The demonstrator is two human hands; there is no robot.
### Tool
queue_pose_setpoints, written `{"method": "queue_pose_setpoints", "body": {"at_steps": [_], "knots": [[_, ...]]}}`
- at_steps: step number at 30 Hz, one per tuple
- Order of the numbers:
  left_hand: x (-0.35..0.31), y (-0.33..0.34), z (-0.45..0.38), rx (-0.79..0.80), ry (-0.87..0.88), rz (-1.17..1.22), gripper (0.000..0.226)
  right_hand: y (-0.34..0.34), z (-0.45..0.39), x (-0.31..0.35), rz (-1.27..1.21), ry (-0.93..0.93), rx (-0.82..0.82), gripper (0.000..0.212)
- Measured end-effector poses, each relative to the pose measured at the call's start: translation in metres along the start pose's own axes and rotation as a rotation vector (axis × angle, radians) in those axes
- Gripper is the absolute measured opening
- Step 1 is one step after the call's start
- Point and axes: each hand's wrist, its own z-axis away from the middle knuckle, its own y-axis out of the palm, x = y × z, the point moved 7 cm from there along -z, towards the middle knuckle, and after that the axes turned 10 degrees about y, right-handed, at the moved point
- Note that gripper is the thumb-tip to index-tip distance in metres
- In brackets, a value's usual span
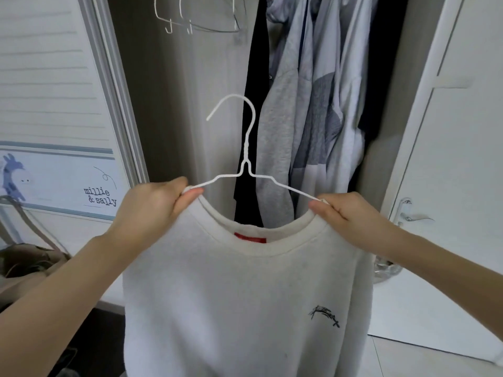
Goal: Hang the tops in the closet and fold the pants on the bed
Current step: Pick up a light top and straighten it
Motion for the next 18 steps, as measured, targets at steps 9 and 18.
{"method": "queue_pose_setpoints", "body": {"at_steps": [9, 18], "knots": [[0.028, -0.005, 0.009, -0.078, -0.154, 0.171, 0.058, -0.004, -0.015, 0.008, -0.177, 0.041, 0.250, 0.046], [0.007, -0.015, -0.026, -0.098, 0.113, 0.043, 0.074, -0.005, -0.021, 0.040, -0.495, 0.186, 0.288, 0.053]]}}
